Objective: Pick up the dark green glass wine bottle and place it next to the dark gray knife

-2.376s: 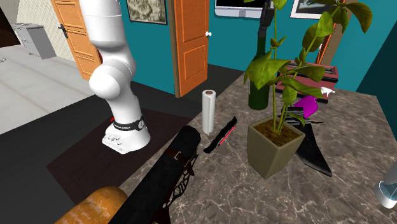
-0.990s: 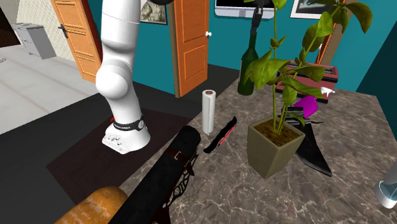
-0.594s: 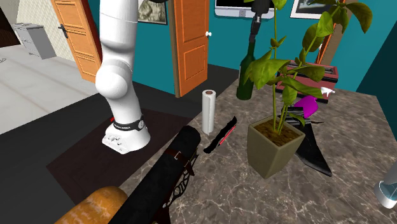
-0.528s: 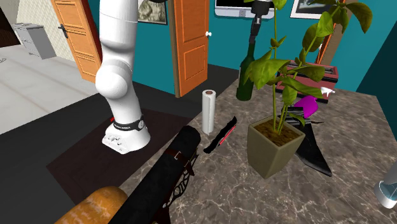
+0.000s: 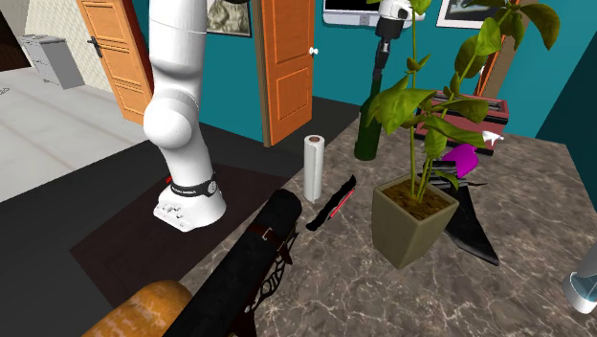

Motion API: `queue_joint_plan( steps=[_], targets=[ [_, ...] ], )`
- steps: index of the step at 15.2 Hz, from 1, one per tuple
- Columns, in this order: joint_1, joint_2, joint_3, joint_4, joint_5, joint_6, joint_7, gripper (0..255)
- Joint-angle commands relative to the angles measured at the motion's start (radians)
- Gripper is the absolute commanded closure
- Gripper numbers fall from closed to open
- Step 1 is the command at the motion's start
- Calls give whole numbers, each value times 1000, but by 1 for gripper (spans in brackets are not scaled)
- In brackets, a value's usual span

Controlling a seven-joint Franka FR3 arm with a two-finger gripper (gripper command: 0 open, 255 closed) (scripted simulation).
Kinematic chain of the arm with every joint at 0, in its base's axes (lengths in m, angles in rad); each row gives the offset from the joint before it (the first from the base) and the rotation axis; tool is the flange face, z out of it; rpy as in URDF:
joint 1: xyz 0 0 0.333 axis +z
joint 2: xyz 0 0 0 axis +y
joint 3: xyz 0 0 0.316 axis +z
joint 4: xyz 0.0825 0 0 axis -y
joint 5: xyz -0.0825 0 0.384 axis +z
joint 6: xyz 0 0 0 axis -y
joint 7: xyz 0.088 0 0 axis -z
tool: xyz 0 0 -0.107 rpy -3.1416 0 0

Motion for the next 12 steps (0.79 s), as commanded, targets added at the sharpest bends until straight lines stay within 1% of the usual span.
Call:
queue_joint_plan(
  steps=[1,5,12],
  targets=[
    [-2,-6,0,-33,1,28,-3,255],
    [-2,-2,-1,-89,1,87,-7,255],
    [-2,-2,-1,-89,1,87,-7,255]
  ],
)
